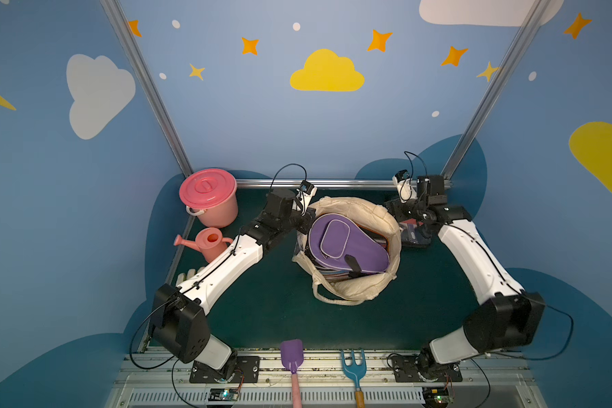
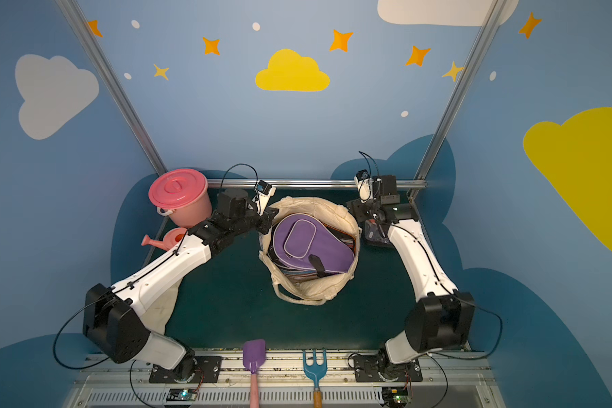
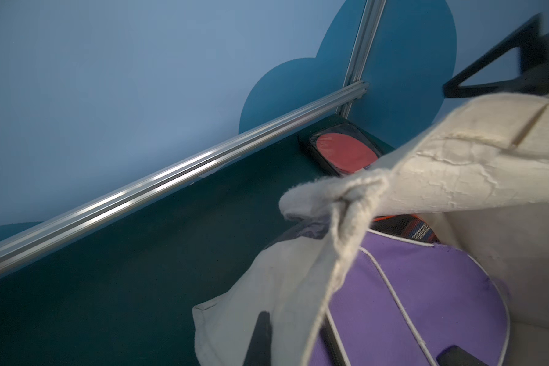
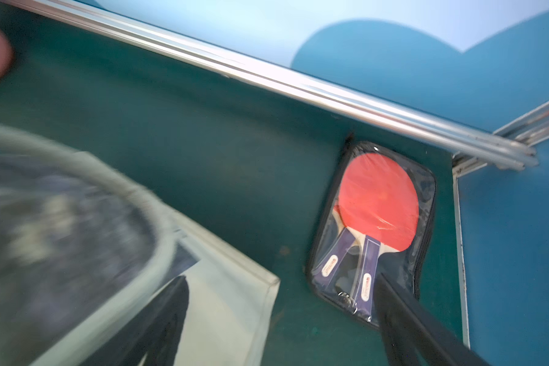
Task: Remove the ping pong set from the canvas bag
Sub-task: Pick up the ping pong set from the canvas bag.
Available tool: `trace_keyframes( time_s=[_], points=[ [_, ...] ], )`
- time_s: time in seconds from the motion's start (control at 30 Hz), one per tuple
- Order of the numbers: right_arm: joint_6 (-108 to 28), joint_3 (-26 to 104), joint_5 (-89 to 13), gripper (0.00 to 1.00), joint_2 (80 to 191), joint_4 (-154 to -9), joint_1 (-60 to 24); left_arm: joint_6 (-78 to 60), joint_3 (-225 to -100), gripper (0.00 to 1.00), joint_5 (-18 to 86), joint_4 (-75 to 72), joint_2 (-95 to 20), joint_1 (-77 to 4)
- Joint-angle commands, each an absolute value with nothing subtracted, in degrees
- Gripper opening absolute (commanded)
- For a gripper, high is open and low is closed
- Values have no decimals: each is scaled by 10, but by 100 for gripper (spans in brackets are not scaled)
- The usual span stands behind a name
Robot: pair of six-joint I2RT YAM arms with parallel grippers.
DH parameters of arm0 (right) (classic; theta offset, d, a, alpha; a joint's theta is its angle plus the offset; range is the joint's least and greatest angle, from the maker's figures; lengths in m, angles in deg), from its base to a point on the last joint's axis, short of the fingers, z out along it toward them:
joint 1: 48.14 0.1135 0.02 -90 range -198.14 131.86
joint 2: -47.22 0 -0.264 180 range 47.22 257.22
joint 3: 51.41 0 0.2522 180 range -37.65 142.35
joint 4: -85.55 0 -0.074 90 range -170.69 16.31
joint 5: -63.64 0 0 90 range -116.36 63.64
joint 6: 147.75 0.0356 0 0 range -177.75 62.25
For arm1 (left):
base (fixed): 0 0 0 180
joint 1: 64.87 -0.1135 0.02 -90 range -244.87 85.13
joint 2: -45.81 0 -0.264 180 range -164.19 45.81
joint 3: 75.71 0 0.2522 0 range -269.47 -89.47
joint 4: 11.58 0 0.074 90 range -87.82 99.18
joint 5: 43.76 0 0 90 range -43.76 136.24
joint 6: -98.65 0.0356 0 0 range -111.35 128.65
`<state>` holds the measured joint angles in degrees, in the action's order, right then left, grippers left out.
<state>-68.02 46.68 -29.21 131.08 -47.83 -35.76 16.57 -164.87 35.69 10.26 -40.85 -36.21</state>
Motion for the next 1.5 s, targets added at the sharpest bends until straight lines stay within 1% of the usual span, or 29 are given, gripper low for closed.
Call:
trace_keyframes(
  time_s=[0.0, 0.27, 0.33, 0.43, 0.5, 0.67, 0.87, 1.13, 1.33, 1.47],
  points=[
    [-673, 457, -324, 90, 1254, -426, -330, 166, -1651, 4, 362, 79, -391, -375],
    [-688, 451, -375, 90, 1151, -342, -221, 162, -1681, 4, 345, 61, -415, -389],
    [-690, 442, -391, 90, 1134, -330, -191, 163, -1691, 4, 323, 63, -420, -389],
    [-690, 416, -403, 90, 1121, -323, -153, 166, -1700, 4, 317, 62, -422, -389],
    [-687, 395, -403, 90, 1128, -326, -143, 166, -1701, 4, 313, 61, -419, -386],
    [-684, 358, -399, 90, 1176, -362, -139, 168, -1689, 4, 309, 58, -410, -377],
    [-688, 355, -378, 90, 1234, -393, -145, 151, -1632, 4, 292, 22, -393, -369],
    [-696, 379, -407, 90, 1303, -395, -165, 135, -1597, 4, 250, -12, -398, -367],
    [-700, 387, -458, 90, 1329, -393, -193, 137, -1595, 4, 220, -14, -405, -367],
    [-712, 411, -461, 90, 1342, -377, -200, 137, -1588, 4, 212, -26, -406, -367]
  ],
)
